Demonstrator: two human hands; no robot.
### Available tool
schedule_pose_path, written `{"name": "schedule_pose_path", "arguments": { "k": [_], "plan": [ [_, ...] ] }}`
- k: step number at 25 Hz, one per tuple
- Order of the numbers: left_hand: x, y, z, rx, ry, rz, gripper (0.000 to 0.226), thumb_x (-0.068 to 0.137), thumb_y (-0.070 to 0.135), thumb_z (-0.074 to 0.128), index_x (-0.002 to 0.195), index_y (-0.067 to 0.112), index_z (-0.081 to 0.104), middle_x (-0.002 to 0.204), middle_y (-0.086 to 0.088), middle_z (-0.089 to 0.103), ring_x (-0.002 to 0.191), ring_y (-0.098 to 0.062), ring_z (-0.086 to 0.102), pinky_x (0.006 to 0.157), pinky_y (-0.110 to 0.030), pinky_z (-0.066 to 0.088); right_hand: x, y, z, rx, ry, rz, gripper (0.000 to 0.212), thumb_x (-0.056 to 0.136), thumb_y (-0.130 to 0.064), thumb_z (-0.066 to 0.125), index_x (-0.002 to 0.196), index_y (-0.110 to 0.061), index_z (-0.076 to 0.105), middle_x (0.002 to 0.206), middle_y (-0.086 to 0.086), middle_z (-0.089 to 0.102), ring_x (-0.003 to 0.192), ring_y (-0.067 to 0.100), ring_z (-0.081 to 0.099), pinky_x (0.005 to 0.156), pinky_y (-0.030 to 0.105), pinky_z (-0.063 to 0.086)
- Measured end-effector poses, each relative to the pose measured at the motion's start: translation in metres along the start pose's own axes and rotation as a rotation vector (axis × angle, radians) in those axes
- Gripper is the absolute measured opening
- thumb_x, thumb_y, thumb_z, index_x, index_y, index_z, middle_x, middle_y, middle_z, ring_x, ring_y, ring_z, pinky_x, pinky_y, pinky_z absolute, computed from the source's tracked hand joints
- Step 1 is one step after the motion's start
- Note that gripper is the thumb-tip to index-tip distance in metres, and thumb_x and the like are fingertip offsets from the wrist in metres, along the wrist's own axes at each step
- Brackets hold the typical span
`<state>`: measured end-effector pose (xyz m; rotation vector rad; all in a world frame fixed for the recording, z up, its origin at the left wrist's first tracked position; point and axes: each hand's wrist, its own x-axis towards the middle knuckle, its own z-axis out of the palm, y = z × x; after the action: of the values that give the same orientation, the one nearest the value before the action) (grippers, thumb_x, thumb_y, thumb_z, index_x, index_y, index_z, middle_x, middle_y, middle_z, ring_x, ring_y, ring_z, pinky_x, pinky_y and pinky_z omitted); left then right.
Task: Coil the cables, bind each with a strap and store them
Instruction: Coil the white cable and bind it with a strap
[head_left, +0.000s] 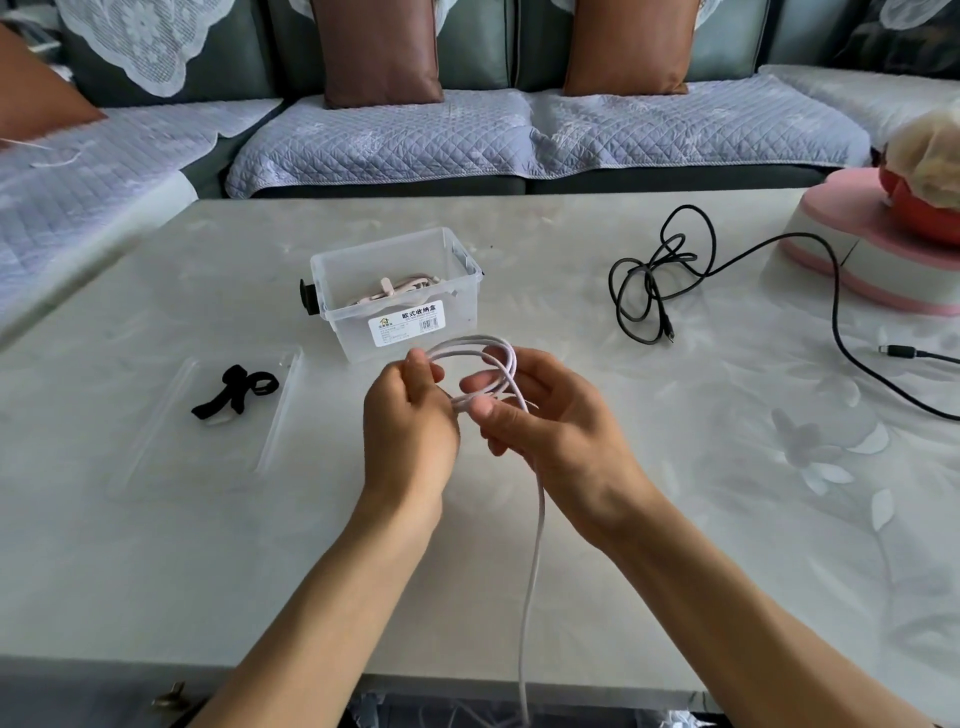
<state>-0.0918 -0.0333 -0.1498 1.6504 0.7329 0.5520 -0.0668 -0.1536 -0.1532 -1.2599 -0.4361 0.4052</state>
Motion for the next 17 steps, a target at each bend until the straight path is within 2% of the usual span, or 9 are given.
{"name": "schedule_pose_path", "arguments": {
  "k": [2,5,7,9,12,14,17],
  "plan": [
    [-0.003,0.000,0.002,-0.072,-0.056,-0.068,0.039,0.105,0.036,0.033,0.077,0.016,0.051,0.063,-0.003,0.051,0.049,-0.018,0.042,0.053,-0.029,0.034,0.002,0.001,0.000,0.076,0.035,-0.030,0.031,0.078,-0.009,0.076,0.105,-0.004,0.064,0.094,0.011,0.072,0.066,0.017,0.059,0.060,0.027,0.046],
    [-0.010,0.000,0.002,-0.065,-0.180,-0.026,0.039,0.105,0.034,0.033,0.074,0.014,0.046,0.046,0.006,0.043,0.040,-0.015,0.036,0.047,-0.026,0.031,0.005,-0.002,-0.004,0.204,0.105,-0.023,0.023,0.078,-0.017,0.069,0.096,-0.002,0.067,0.082,0.012,0.071,0.057,0.017,0.054,0.055,0.025,0.046],
    [-0.013,0.000,-0.002,0.021,-0.261,0.070,0.040,0.104,0.034,0.036,0.070,0.015,0.043,0.044,0.006,0.044,0.043,-0.017,0.037,0.051,-0.029,0.032,0.007,-0.007,-0.010,0.223,0.130,-0.021,0.016,0.087,-0.015,0.062,0.095,-0.002,0.068,0.074,0.007,0.066,0.054,0.013,0.048,0.053,0.022,0.044],
    [-0.014,0.000,-0.008,0.159,-0.324,0.187,0.038,0.102,0.034,0.041,0.070,0.013,0.048,0.048,0.002,0.050,0.048,-0.018,0.045,0.054,-0.032,0.037,0.009,-0.012,-0.018,0.195,0.124,0.013,0.017,0.096,-0.010,0.054,0.099,-0.001,0.068,0.069,0.004,0.059,0.053,0.011,0.041,0.052,0.021,0.042],
    [-0.012,0.002,-0.019,0.229,-0.382,0.395,0.024,0.099,0.037,0.050,0.086,0.018,0.058,0.056,-0.003,0.057,0.051,-0.018,0.050,0.054,-0.034,0.041,0.009,-0.016,-0.025,0.046,0.012,0.117,0.021,0.099,-0.007,0.051,0.099,0.005,0.068,0.068,0.005,0.057,0.053,0.012,0.037,0.051,0.023,0.040],
    [-0.008,0.001,-0.023,0.294,-0.430,0.502,0.021,0.098,0.039,0.051,0.095,0.021,0.061,0.051,0.002,0.051,0.046,-0.013,0.043,0.048,-0.027,0.035,0.006,-0.016,-0.025,-0.055,-0.079,0.177,0.024,0.098,-0.008,0.052,0.095,0.013,0.064,0.069,0.005,0.056,0.053,0.011,0.036,0.051,0.023,0.039],
    [0.000,-0.001,-0.025,0.417,-0.501,0.547,0.020,0.098,0.038,0.050,0.094,0.023,0.063,0.048,0.009,0.045,0.044,-0.011,0.038,0.044,-0.020,0.027,0.004,-0.015,-0.024,-0.093,-0.076,0.249,0.027,0.097,-0.008,0.054,0.096,0.018,0.061,0.068,0.005,0.058,0.050,0.010,0.038,0.050,0.022,0.039]
  ]
}}
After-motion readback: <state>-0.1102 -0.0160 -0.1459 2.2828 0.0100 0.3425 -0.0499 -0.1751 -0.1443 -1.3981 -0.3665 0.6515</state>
